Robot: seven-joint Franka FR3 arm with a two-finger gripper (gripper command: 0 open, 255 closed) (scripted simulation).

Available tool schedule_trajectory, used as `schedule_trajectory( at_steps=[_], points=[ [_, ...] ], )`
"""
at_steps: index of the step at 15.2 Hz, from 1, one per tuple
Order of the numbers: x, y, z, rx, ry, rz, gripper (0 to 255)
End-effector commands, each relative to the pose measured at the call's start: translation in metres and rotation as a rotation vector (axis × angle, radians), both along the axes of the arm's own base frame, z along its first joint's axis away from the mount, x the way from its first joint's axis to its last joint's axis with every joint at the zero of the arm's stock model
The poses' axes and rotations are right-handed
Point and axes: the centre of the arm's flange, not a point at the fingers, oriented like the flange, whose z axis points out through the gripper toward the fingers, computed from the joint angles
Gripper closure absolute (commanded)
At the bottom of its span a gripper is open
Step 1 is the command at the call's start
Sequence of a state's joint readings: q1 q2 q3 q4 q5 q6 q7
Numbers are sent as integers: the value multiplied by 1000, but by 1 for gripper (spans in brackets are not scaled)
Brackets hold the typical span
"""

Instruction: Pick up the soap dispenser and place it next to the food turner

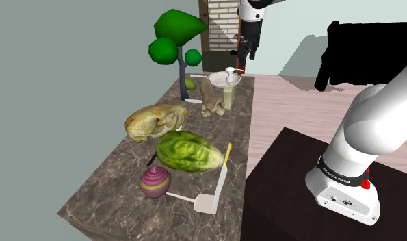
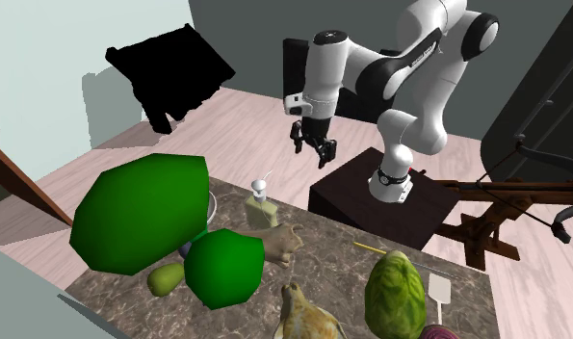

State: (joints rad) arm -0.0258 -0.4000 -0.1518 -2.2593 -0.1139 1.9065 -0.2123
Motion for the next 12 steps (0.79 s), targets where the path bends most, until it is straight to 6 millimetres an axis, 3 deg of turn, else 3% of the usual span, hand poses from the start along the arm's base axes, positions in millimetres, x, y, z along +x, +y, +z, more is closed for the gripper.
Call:
schedule_trajectory(
  at_steps=[1,12],
  points=[
    [18,-13,-12,-10,-8,11,0],
    [118,-75,-70,-57,-46,67,0]
  ],
)
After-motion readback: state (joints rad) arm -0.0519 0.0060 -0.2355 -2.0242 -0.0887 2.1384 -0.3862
